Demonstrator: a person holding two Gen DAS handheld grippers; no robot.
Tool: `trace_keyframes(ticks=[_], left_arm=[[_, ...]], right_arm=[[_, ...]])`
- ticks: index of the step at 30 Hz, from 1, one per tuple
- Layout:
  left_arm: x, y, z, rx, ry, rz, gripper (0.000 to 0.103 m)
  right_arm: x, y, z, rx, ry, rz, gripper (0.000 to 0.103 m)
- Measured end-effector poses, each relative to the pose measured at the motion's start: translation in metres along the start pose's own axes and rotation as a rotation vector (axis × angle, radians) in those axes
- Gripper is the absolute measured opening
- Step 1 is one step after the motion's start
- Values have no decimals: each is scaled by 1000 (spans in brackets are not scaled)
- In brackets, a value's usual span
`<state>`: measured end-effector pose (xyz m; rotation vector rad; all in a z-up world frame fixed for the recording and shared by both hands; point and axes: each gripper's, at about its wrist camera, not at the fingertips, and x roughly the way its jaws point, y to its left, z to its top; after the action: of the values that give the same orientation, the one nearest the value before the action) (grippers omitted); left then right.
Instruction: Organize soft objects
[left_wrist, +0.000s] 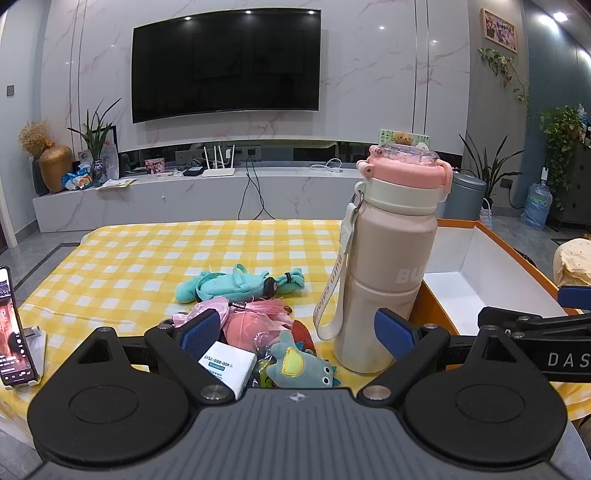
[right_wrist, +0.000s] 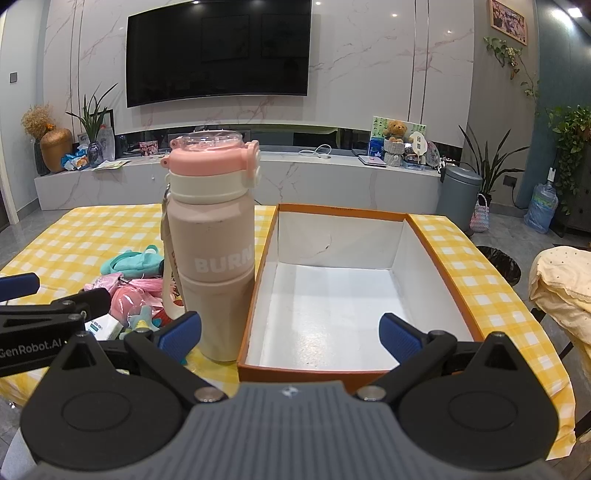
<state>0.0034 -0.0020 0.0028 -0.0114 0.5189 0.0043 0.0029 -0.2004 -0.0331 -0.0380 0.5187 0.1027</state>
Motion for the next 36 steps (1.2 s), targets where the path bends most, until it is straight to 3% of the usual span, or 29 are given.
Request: trace_keyframes(ticks=[36], left_arm=[[2,-1,-2,3,3,-7,103]], right_arm=[[1,2,1,-10,1,-8,100]])
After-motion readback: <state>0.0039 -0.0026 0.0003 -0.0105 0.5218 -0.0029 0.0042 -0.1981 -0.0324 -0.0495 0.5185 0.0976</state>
